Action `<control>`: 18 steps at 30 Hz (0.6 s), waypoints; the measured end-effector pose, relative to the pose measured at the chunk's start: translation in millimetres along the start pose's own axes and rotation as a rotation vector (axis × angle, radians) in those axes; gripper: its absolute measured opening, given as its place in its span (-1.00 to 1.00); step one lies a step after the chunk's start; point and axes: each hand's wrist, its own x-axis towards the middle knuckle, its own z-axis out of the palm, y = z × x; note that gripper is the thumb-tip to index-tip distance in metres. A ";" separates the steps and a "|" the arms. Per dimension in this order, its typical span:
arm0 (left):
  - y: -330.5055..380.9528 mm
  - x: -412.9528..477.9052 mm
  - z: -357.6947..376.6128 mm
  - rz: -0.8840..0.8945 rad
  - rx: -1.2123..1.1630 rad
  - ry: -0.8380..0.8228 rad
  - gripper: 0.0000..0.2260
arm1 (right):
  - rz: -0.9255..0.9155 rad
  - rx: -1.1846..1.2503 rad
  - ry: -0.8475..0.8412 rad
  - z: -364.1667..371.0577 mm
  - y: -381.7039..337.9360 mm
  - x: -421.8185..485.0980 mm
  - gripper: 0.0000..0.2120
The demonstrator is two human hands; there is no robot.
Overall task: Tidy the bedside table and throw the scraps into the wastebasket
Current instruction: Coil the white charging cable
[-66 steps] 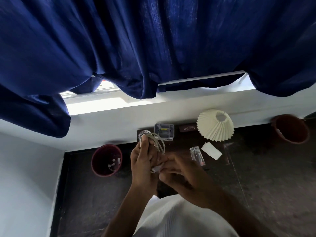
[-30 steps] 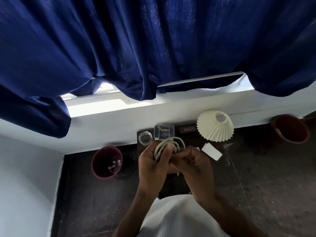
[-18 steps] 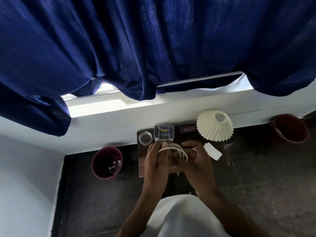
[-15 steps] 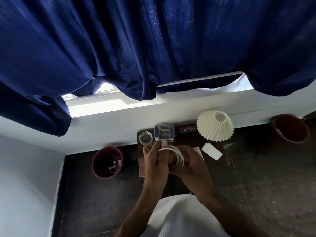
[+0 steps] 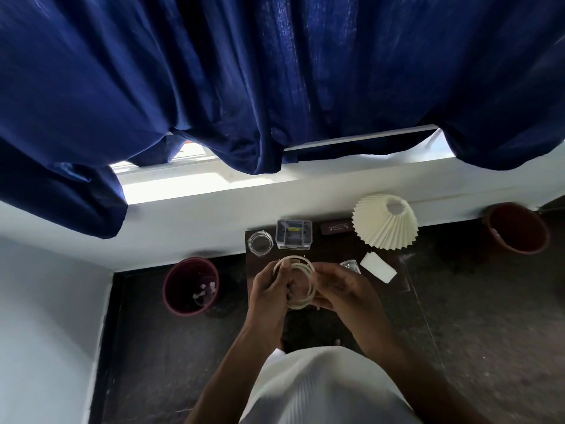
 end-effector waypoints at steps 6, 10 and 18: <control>0.7 7.0 -16.6 -0.098 -0.218 -0.101 -0.73 | 0.018 0.108 0.085 11.6 1.5 3.2 -0.74; 7.5 13.7 -29.5 -0.159 -0.295 -0.170 -0.67 | -0.015 0.127 0.100 23.5 0.1 6.8 -0.71; 20.8 30.6 -55.8 -0.186 -0.465 -0.263 -0.67 | -0.035 0.179 0.136 52.7 2.1 17.0 -0.70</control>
